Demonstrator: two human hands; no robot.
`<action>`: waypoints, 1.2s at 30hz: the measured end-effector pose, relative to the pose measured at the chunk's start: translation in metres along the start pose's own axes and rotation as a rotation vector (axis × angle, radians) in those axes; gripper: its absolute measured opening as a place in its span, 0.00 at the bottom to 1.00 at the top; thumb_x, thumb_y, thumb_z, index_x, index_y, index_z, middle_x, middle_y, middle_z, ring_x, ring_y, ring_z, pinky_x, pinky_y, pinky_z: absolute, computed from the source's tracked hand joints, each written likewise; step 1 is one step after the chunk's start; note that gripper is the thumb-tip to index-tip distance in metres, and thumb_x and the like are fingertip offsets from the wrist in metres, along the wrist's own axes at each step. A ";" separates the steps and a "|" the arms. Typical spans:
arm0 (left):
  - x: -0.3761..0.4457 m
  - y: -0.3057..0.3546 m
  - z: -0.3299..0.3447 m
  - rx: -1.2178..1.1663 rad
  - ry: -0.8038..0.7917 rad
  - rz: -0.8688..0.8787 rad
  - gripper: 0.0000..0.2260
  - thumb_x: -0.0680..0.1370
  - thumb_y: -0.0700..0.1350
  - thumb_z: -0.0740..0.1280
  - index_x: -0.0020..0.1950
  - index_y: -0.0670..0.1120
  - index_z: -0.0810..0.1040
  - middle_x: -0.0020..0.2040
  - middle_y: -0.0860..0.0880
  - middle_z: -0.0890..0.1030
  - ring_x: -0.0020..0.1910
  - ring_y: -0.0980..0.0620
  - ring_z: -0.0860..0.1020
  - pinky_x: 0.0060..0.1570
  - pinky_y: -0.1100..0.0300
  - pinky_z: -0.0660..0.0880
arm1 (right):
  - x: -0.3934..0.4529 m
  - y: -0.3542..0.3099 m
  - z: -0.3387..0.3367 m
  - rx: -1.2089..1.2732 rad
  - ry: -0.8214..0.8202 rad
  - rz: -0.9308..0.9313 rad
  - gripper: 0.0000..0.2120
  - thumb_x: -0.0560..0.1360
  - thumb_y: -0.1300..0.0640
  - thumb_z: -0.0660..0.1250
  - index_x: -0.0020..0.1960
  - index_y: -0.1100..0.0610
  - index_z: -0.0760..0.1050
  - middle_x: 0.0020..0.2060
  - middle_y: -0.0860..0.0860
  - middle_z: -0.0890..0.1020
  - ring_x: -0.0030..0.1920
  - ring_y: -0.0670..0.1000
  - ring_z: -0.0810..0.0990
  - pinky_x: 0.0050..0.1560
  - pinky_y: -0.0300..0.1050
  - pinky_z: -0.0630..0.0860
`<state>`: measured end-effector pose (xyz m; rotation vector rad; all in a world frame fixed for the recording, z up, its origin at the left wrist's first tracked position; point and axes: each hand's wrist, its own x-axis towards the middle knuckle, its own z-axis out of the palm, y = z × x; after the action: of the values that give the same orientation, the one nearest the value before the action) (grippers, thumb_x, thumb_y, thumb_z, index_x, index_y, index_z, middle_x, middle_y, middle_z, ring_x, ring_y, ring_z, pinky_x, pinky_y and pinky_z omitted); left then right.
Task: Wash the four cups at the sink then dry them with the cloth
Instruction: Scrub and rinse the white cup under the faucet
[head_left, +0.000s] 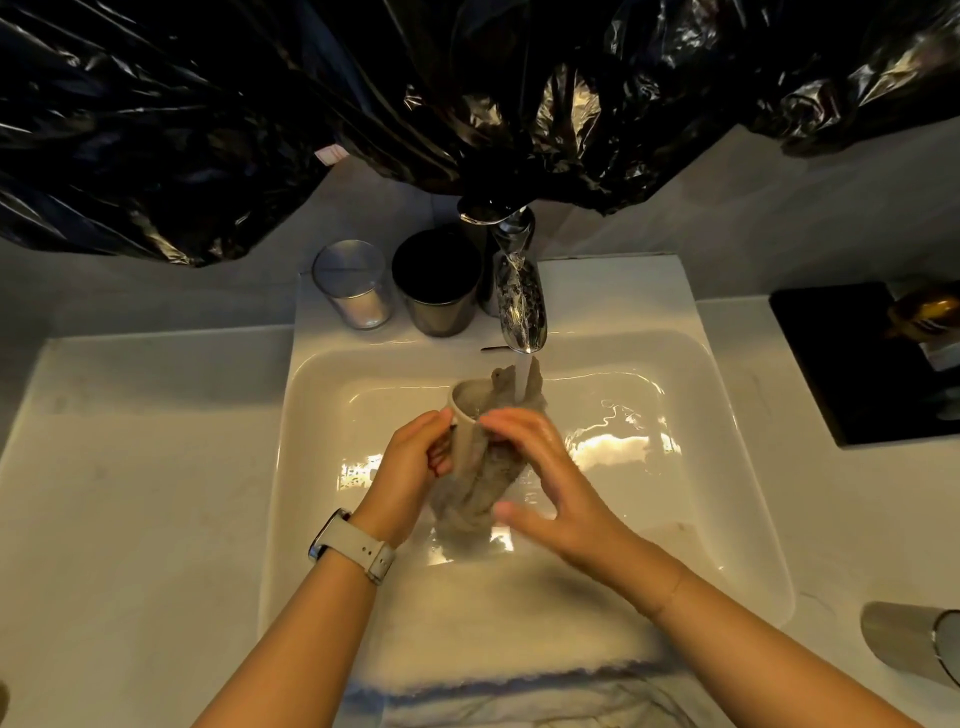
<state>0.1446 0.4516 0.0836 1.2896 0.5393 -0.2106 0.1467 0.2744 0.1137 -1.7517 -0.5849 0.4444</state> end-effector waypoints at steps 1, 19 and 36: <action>-0.001 0.000 0.001 -0.030 0.012 -0.009 0.20 0.84 0.40 0.57 0.31 0.46 0.70 0.25 0.56 0.69 0.26 0.59 0.68 0.29 0.67 0.67 | 0.003 -0.001 0.001 0.176 0.176 0.065 0.23 0.76 0.56 0.67 0.70 0.56 0.69 0.65 0.53 0.70 0.64 0.50 0.74 0.68 0.47 0.70; -0.006 0.002 0.007 0.064 -0.078 0.097 0.14 0.82 0.42 0.60 0.36 0.43 0.69 0.29 0.54 0.64 0.31 0.56 0.62 0.35 0.58 0.60 | 0.036 0.022 -0.045 -0.682 -0.338 -0.051 0.33 0.72 0.43 0.72 0.72 0.56 0.68 0.72 0.49 0.68 0.71 0.47 0.64 0.71 0.41 0.62; 0.005 0.018 0.002 0.197 -0.149 0.181 0.13 0.77 0.49 0.63 0.33 0.49 0.69 0.30 0.55 0.65 0.33 0.56 0.63 0.37 0.59 0.61 | 0.046 0.035 -0.034 -0.818 -0.154 -0.122 0.33 0.64 0.58 0.78 0.66 0.63 0.72 0.60 0.60 0.76 0.62 0.60 0.72 0.59 0.52 0.75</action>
<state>0.1572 0.4558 0.0967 1.4928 0.2771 -0.2107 0.2087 0.2691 0.0889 -2.4447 -1.0809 0.2649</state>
